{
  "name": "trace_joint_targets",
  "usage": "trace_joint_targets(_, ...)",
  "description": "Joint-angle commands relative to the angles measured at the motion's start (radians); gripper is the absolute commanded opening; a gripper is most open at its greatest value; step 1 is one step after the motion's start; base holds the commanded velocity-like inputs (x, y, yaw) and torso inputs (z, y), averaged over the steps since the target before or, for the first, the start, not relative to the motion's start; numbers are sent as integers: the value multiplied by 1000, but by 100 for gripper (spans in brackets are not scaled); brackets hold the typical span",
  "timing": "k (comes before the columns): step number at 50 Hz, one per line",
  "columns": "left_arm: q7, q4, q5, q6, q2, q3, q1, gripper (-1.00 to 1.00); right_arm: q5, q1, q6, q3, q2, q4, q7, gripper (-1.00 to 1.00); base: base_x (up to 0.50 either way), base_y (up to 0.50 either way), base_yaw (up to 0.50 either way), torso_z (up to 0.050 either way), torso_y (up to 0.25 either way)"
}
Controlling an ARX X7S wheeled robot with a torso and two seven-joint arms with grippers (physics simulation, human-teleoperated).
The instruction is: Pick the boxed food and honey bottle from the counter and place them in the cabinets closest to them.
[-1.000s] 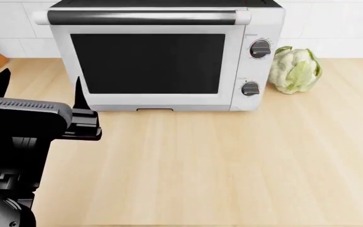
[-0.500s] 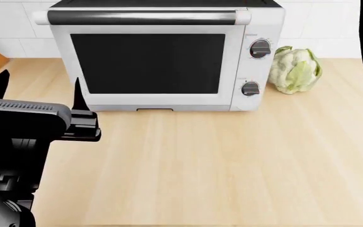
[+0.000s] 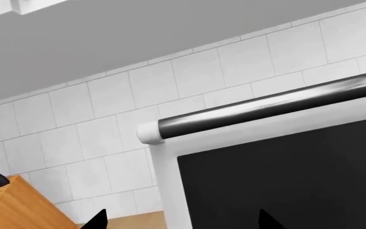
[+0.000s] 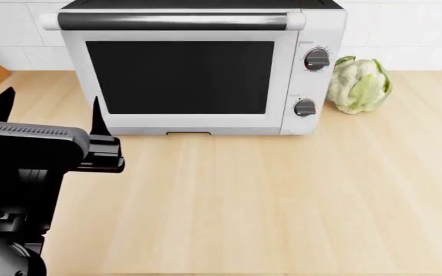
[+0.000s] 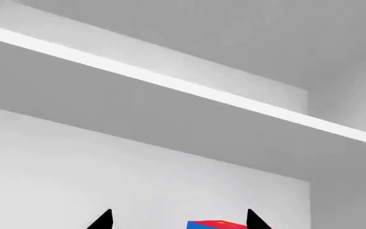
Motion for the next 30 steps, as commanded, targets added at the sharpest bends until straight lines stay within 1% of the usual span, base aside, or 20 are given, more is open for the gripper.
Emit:
trace_joint_targets(1,0,-11,7,13,-2,15,-1,100,-30,34,95,53,1,-136,64,100,0,0,0,0,0)
trace_joint_targets(2,1,-11,7,15,-2,15,0,100,-22,26,126,59,19,-195,85,100,0,0,0,0,0)
trace_joint_targets(5,2,-12,6,20,-5,14,5,100,84,-78,321,100,175,-633,243,100,0,0,0,0,0)
trace_joint_targets(6,3,-12,9,23,-6,15,9,100,115,-106,359,113,211,-737,279,100,0,0,0,0,0)
trace_joint_targets(9,2,-12,9,24,-11,14,14,100,270,-224,499,189,329,-1075,452,100,0,0,0,0,0)
trace_joint_targets(12,-6,-7,-1,16,-13,3,12,100,442,-369,598,260,425,-1370,638,100,0,0,0,0,0)
trace_joint_targets(15,-15,0,-12,5,-12,-1,6,100,597,-531,620,321,493,-1587,807,100,0,0,0,0,0)
trace_joint_targets(18,-23,6,-15,0,-13,0,7,100,669,-705,570,367,565,-1764,909,100,0,0,0,0,0)
trace_joint_targets(22,-38,19,-29,-21,-12,4,0,100,684,-900,508,395,660,-1917,950,100,0,0,0,0,0)
trace_joint_targets(25,-50,28,-40,-36,-12,6,-4,100,653,-1016,448,412,695,-1962,945,100,0,0,0,0,0)
trace_joint_targets(27,-60,40,-50,-48,-13,5,-6,100,589,-1088,418,409,721,-1984,927,100,0,0,0,0,0)
trace_joint_targets(30,-73,57,-69,-62,-16,0,-6,100,559,-1162,381,421,752,-2004,925,100,0,-77,0,0,0)
